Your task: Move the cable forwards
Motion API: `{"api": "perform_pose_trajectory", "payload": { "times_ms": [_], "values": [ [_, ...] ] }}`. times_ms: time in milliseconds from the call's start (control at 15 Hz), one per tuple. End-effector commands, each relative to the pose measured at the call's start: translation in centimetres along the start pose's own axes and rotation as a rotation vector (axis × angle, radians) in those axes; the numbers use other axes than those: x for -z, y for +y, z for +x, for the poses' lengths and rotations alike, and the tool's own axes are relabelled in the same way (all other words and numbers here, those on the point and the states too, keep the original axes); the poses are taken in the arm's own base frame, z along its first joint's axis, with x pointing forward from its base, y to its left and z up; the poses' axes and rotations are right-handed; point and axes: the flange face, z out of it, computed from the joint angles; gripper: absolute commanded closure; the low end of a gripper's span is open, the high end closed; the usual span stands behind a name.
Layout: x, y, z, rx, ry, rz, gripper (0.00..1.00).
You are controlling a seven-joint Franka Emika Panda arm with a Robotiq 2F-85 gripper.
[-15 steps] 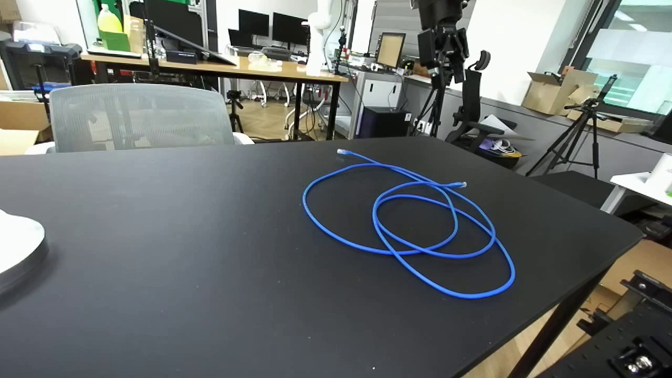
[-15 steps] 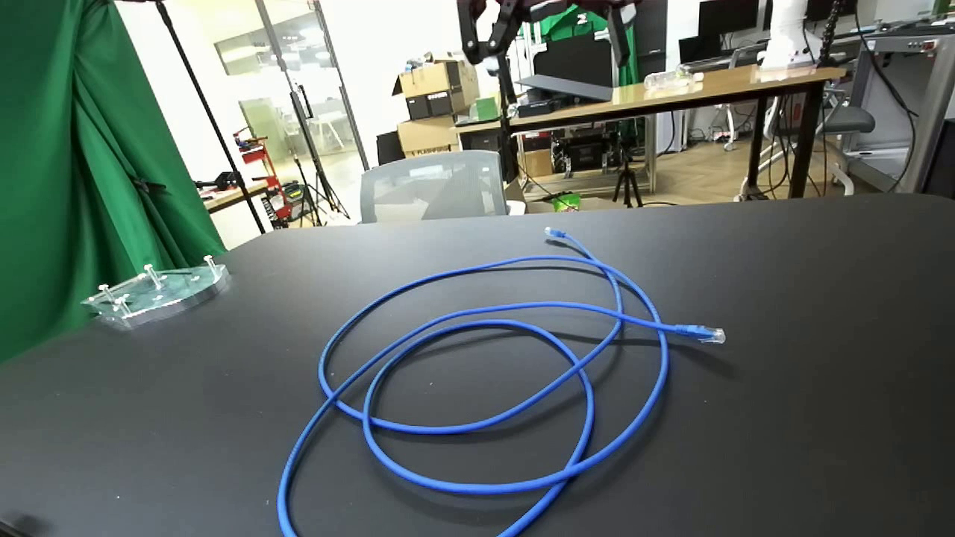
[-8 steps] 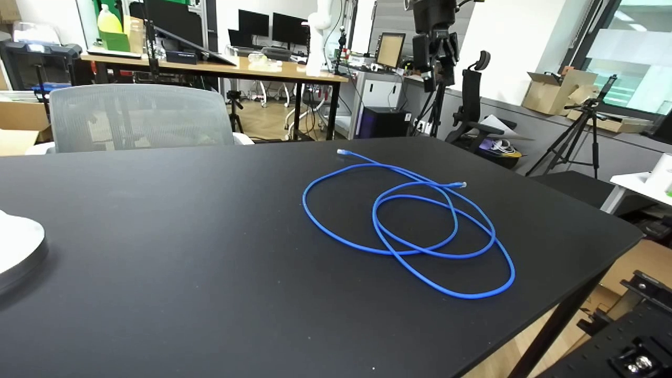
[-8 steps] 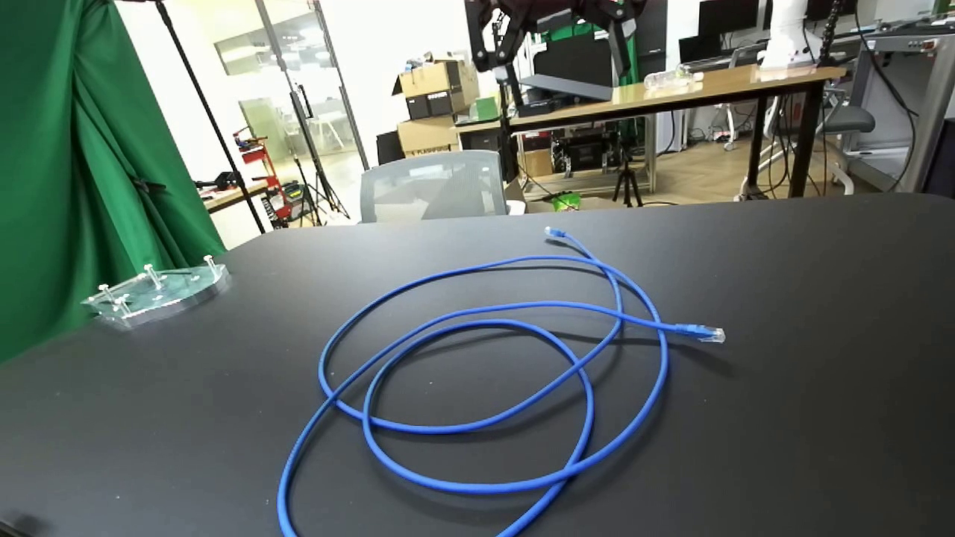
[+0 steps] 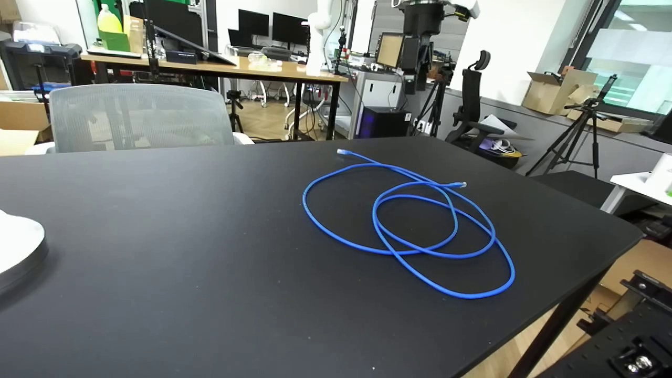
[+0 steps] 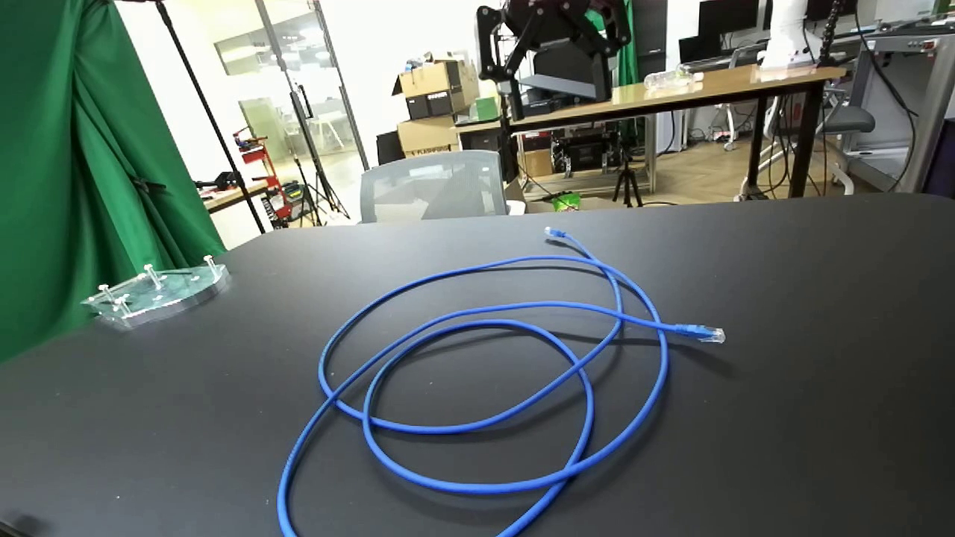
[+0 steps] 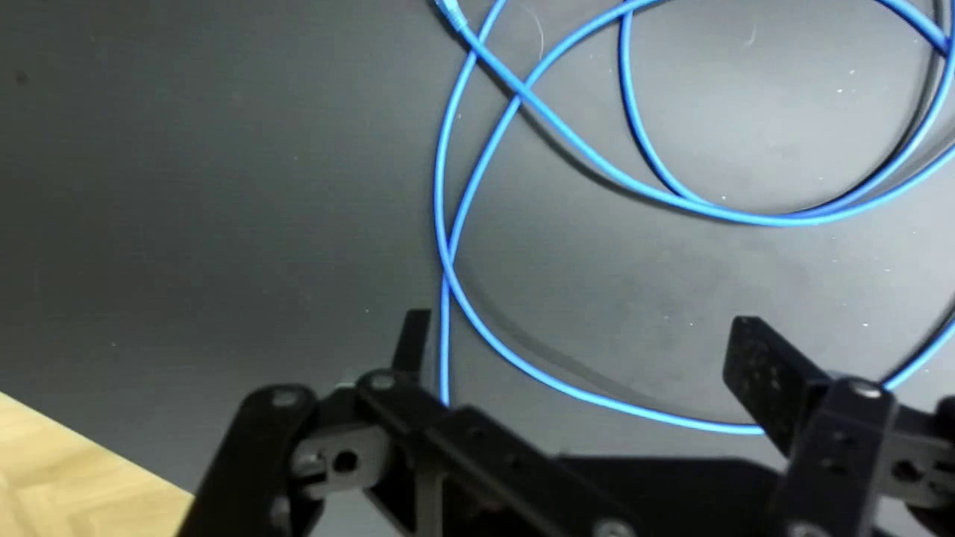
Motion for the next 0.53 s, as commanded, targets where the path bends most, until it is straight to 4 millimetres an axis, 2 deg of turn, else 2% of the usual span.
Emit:
{"api": "perform_pose_trajectory", "payload": {
  "times_ms": [0,333,467],
  "values": [
    [0.7,0.5,-0.7,0.132,0.038,0.005,0.0],
    [0.0,0.7,-0.7,0.127,0.008,0.0,0.0],
    [-0.5,1.1,0.0,0.081,0.101,-0.014,0.0]
  ]
}}
